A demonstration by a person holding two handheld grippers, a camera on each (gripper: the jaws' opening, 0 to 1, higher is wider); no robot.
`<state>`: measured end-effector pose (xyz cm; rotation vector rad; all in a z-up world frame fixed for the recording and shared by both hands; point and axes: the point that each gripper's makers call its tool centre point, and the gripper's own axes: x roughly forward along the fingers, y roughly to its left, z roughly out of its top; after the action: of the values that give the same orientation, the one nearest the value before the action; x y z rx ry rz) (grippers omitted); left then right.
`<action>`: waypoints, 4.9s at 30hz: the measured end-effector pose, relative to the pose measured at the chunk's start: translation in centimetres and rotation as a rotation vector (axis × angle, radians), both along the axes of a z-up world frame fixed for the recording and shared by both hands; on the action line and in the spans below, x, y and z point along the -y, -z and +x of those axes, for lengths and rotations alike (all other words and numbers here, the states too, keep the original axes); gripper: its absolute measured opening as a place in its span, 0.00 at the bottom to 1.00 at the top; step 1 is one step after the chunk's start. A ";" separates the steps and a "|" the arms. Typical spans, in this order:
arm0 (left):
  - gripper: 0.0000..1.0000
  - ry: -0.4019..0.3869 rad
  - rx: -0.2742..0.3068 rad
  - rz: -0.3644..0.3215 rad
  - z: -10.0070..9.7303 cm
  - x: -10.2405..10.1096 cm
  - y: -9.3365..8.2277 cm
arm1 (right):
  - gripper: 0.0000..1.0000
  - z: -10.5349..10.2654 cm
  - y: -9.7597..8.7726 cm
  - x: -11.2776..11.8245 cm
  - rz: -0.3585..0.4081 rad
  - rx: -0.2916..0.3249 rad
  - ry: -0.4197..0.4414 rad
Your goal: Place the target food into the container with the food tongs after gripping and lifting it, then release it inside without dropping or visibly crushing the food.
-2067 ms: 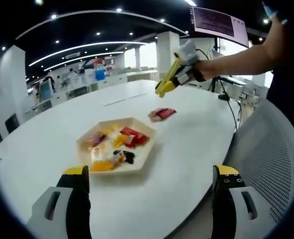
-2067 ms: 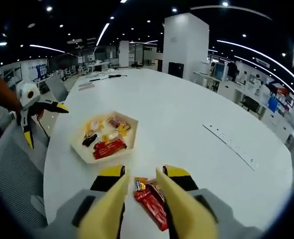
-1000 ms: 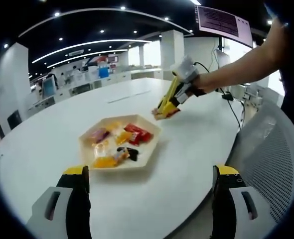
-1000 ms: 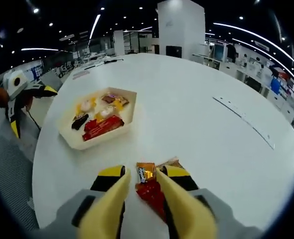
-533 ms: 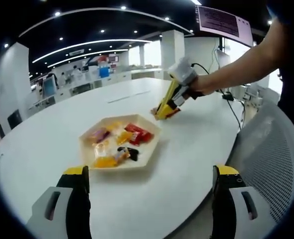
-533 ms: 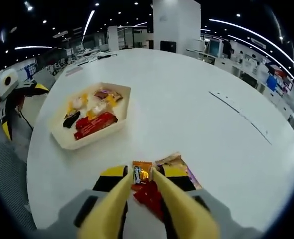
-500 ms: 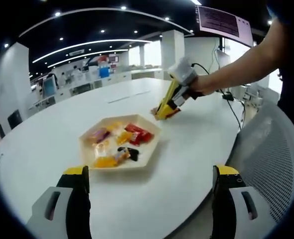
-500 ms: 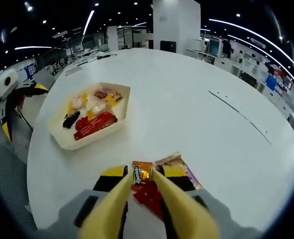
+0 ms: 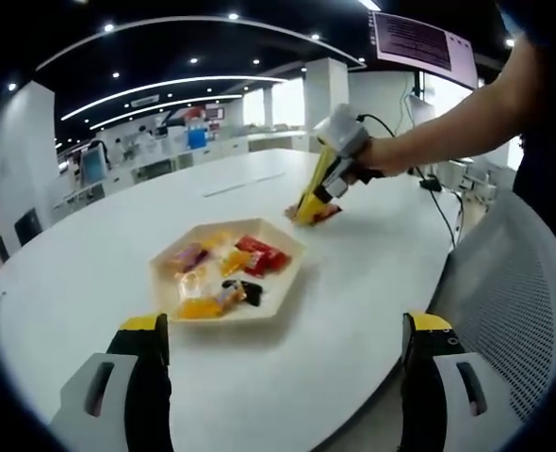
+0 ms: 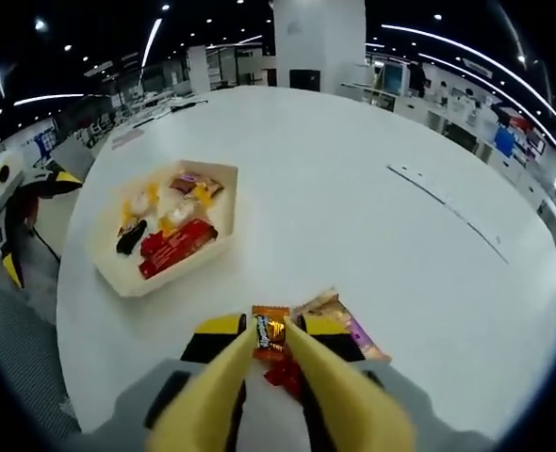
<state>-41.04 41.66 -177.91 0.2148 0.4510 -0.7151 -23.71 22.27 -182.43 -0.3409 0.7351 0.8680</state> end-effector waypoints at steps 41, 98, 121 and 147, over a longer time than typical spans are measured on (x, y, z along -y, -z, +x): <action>1.00 -0.003 0.011 -0.048 0.8 0.7 -1.6 | 0.21 1.5 -8.8 0.1 0.010 0.080 -0.057; 1.00 0.012 0.011 0.031 0.5 0.6 -0.5 | 0.21 -2.7 -11.3 -13.8 0.052 0.077 -0.249; 1.00 0.016 0.029 0.044 0.5 0.6 -0.7 | 0.26 -3.9 -12.8 -16.1 0.098 0.142 -0.332; 1.00 0.040 0.017 0.046 0.2 0.9 -0.4 | 0.27 -4.7 -13.9 -10.5 0.105 0.202 -0.386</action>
<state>-40.82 40.76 -177.52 0.2736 0.4482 -0.7421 -28.44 32.75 -168.56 -0.4784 0.4388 1.2118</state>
